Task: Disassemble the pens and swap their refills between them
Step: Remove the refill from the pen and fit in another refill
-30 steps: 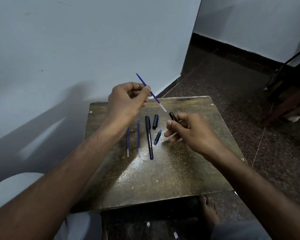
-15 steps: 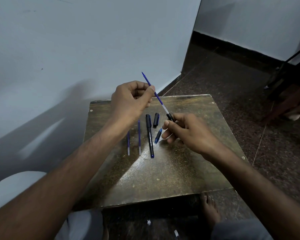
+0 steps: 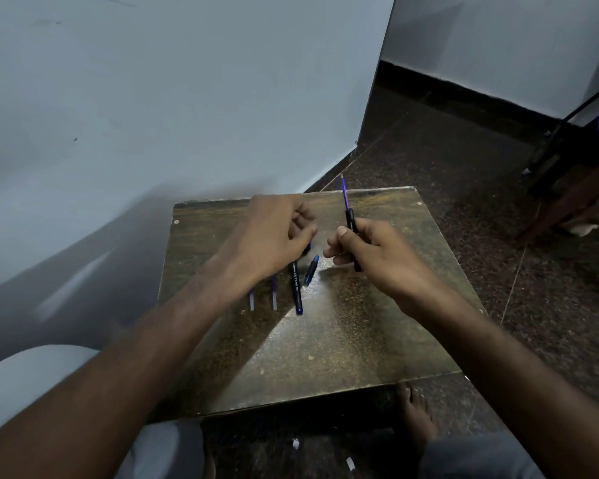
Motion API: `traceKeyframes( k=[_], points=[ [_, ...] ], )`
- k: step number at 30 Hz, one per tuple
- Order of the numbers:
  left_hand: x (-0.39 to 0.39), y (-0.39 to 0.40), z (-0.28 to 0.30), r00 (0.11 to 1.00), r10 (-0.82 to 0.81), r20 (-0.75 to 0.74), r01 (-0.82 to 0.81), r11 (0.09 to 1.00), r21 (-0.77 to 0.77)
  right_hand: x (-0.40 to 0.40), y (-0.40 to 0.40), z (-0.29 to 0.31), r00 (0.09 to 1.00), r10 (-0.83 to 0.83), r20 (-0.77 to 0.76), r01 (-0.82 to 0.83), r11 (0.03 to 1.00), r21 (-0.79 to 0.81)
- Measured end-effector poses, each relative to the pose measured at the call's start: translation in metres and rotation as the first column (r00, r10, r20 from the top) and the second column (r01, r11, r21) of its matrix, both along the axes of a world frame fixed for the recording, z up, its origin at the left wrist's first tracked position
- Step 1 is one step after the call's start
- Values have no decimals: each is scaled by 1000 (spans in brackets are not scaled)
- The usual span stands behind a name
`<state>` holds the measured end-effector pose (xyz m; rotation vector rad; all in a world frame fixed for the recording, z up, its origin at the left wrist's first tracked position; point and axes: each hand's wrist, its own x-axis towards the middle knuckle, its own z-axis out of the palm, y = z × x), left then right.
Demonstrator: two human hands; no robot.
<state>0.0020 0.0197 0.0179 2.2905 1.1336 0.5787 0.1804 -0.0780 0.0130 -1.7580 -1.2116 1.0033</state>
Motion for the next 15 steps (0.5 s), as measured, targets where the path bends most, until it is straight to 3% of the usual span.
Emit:
traceKeyframes(
  k=[6, 15],
  points=[
    [3, -10, 1, 976, -36, -215, 75, 981, 179, 1, -1, 3, 997, -29, 65, 27, 999, 22],
    [23, -32, -3, 899, 45, -435, 32, 985, 168, 1, -3, 3, 997, -20, 77, 15, 998, 58]
  ],
)
